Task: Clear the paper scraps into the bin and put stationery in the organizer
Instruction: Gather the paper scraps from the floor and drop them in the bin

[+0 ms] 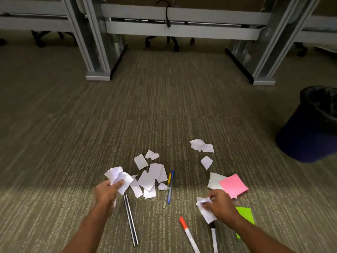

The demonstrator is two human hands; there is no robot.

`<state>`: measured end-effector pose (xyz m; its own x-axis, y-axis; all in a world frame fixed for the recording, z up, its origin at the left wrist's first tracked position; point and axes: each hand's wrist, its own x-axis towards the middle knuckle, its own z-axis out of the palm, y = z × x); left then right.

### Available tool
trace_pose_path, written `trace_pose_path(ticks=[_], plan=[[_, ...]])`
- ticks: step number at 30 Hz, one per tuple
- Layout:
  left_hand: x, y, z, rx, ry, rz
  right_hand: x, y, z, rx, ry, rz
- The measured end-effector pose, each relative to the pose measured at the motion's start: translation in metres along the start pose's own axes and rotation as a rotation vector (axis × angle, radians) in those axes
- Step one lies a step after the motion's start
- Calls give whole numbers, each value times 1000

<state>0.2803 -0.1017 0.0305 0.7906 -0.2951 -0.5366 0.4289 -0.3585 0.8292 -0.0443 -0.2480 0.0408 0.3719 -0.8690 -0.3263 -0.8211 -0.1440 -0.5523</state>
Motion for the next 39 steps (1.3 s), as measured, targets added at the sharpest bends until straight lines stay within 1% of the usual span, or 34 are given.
trace_pose_path(ticks=[3, 5, 9, 11, 14, 16, 17, 19, 20, 24, 26, 28, 30, 33, 35, 37, 39], plan=[[13, -13, 6, 79, 3, 13, 11, 7, 15, -112, -33, -89], [18, -16, 9, 95, 34, 17, 19, 14, 25, -164, -22, -148], [28, -16, 13, 106, 66, -8, 37, 27, 43, -165, -109, -236], [32, -16, 19, 143, 69, 26, 42, 30, 46, -179, -136, -257], [33, -10, 28, 274, 109, 116, 43, 24, 46, -164, -152, -203], [36, -9, 33, 386, 148, 188, 42, 26, 48, -150, -81, -199], [39, -12, 37, 446, 154, 224, 41, 27, 48, -125, -55, -203], [44, -14, 43, 539, 138, 277, 45, 25, 43, -35, -63, -192], [45, -15, 50, 565, 122, 288, 51, 27, 36, 17, -54, -153], [56, -20, 43, 536, 88, 208, 82, 37, 9, 155, 137, -87], [58, -20, 42, 545, 79, 202, 95, 46, -7, 143, 146, -22], [54, -16, 47, 545, 95, 222, 106, 56, -15, 79, 123, -5], [53, -14, 52, 491, 131, 252, 111, 56, -22, 34, 94, -22], [51, -11, 55, 303, 190, 204, 117, 54, -25, 25, 50, -11], [49, -8, 58, 186, 198, 163, 117, 48, -27, -40, 1, -25], [43, -3, 61, 121, 144, 100, 121, 51, -24, -108, -48, -21], [39, -4, 63, 62, 49, 15, 123, 47, -24, -158, -82, -10]])
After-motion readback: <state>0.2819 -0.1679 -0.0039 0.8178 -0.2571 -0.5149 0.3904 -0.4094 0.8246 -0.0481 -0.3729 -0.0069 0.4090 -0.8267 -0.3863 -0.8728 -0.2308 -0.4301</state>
